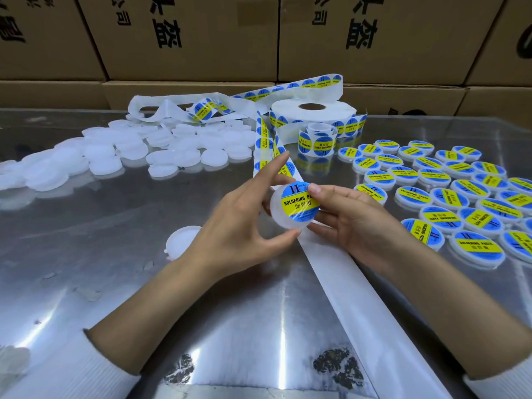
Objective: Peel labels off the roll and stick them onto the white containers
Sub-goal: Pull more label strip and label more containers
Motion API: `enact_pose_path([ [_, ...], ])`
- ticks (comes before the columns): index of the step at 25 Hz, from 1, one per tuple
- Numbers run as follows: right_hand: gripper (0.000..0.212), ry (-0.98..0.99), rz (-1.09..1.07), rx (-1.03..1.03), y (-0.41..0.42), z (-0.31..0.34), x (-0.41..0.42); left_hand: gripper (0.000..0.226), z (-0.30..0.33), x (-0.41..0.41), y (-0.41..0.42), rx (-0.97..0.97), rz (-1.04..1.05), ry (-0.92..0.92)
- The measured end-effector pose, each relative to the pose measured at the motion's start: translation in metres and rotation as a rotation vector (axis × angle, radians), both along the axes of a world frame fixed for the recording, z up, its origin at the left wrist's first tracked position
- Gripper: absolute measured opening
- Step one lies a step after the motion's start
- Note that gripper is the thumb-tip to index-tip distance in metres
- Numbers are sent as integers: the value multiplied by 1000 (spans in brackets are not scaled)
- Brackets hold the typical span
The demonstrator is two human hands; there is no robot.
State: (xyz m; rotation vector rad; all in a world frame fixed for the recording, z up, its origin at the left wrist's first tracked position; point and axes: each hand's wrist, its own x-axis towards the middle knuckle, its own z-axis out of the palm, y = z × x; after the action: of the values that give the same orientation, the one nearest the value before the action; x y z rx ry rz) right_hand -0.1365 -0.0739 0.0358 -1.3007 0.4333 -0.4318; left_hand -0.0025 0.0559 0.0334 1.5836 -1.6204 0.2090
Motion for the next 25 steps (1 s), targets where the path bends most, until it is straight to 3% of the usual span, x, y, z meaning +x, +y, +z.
enact_pose_path([
  [11,31,114,-60,-145,2,0,-1,92,-2,-3,1,53,-33,13],
  [25,14,-32,-81,-142,6,5,1,98,-1,-7,1,-13,-21,134],
])
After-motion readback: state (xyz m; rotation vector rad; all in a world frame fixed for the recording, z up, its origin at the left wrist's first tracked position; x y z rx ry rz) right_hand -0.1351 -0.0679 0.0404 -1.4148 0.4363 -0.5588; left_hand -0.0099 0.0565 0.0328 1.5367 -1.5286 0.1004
